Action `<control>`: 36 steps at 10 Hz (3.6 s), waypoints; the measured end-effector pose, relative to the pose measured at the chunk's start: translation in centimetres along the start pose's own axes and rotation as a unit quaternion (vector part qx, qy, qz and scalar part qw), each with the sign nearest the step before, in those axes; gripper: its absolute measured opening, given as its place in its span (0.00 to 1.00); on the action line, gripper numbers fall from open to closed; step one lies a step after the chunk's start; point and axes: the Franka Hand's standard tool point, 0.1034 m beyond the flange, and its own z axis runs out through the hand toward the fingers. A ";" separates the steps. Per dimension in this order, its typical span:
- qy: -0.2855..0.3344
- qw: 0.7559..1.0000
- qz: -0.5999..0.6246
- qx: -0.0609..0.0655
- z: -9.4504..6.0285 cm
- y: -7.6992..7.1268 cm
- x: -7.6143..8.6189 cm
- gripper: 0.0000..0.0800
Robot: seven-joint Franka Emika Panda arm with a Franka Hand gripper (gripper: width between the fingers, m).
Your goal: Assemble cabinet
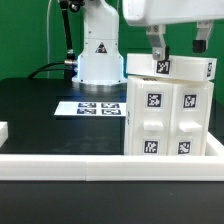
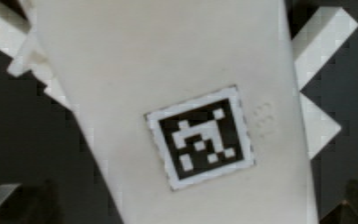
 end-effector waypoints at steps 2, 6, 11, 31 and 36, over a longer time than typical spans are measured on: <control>-0.006 0.998 -0.058 -0.001 0.3 -0.1 -0.2 1.00; -0.012 0.999 -0.038 0.002 1.1 -0.1 -0.6 1.00; -0.014 0.999 -0.034 0.004 1.3 0.0 -0.9 0.70; 0.017 0.631 0.776 0.000 1.3 0.2 0.1 0.70; 0.022 0.452 0.892 0.013 1.3 0.2 0.4 0.70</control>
Offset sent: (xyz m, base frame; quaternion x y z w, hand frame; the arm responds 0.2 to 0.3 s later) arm -0.0025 0.0021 -0.0078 0.0047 0.0048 0.0091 0.9999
